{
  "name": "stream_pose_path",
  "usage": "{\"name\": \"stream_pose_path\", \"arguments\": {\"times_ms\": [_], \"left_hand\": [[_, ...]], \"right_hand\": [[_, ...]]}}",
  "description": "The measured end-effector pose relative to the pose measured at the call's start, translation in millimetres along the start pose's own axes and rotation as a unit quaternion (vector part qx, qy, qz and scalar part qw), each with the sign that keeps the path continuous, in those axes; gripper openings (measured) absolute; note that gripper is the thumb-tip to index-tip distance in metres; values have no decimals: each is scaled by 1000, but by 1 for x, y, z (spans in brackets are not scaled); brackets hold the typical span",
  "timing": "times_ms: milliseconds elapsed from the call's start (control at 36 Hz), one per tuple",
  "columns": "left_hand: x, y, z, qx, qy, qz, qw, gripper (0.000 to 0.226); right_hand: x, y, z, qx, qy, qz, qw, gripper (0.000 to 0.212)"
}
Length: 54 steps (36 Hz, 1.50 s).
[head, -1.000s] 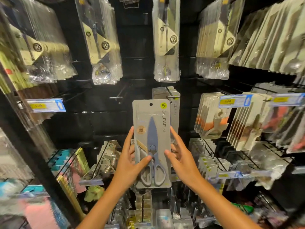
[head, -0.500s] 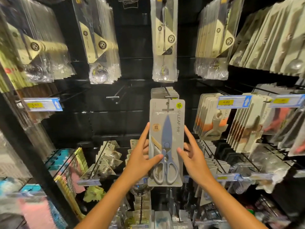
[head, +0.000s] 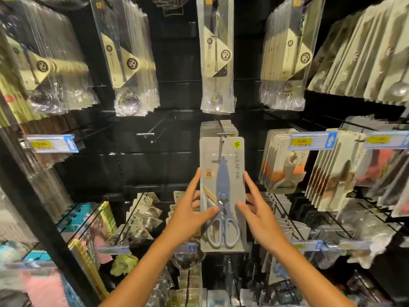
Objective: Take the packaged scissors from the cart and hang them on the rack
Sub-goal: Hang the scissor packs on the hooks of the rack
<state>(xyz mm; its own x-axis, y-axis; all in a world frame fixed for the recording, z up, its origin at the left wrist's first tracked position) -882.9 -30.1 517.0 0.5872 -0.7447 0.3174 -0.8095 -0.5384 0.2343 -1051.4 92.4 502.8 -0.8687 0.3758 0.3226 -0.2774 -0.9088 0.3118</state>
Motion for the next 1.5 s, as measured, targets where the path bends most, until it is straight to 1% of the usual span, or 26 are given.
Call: {"name": "stream_pose_path", "arguments": {"times_ms": [83, 139, 194, 361, 444, 528, 583, 639, 694, 750, 861, 972, 1028, 1167, 1278, 1333, 1417, 1500], "left_hand": [[5, 10, 3, 15, 25, 5, 1000, 97], [7, 19, 4, 24, 49, 9, 998, 96], [9, 28, 4, 33, 60, 14, 998, 95], [14, 53, 6, 61, 70, 8, 996, 96], [15, 57, 8, 74, 108, 4, 991, 93], [19, 51, 6, 99, 211, -9, 972, 89], [24, 39, 9, 113, 249, -23, 962, 88], [29, 21, 13, 117, 275, -28, 954, 85], [33, 0, 20, 119, 312, -24, 942, 81], [41, -20, 29, 125, 350, -25, 928, 78], [59, -61, 44, 124, 402, -31, 907, 74], [80, -113, 48, 79, 449, -37, 890, 73], [93, -143, 49, 90, 461, -49, 881, 72], [134, -236, 59, 175, 485, -81, 853, 68], [163, -326, 69, 270, 494, -102, 820, 64], [175, -373, 77, 322, 496, -97, 801, 66], [191, -439, 88, 391, 469, -110, 784, 69], [197, -502, 92, 439, 439, -133, 773, 68]], "right_hand": [[1, 9, -5, -5, -14, 34, 999, 79], [2, 18, -6, -7, -16, 67, 998, 85], [3, 28, -6, -10, -18, 84, 996, 90], [5, 52, -7, -14, -29, 101, 994, 96], [8, 57, -14, -25, -38, 95, 994, 100], [14, 57, -29, -56, -86, 43, 994, 94], [17, 48, -40, -79, -116, 9, 990, 88], [17, 36, -48, -64, -156, -21, 985, 80], [13, 24, -51, -29, -190, -43, 980, 67], [3, 15, -51, -3, -202, -36, 979, 58], [-29, 8, -40, 31, -205, 34, 978, 47], [-82, 12, -20, 79, -223, 125, 964, 43], [-115, 15, -11, 97, -223, 187, 952, 44], [-210, 14, 7, 138, -259, 298, 908, 48], [-292, 1, 27, 173, -266, 384, 867, 51], [-333, -7, 34, 183, -277, 422, 844, 54], [-393, -23, 41, 189, -301, 472, 807, 59], [-446, -40, 53, 188, -282, 507, 793, 61]]}}
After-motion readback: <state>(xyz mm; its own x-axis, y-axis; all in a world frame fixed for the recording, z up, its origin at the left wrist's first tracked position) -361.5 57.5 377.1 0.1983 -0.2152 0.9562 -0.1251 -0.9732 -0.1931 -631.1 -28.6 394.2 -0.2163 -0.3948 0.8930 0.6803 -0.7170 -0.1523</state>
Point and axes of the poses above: each hand's wrist, its own y-axis towards the middle knuckle, its own x-axis out of the back of the hand, z = x × y, the point moved 2 cm from there along y, towards the middle knuckle, and after that the axes turned 10 degrees about z, right-handed, at the moved point
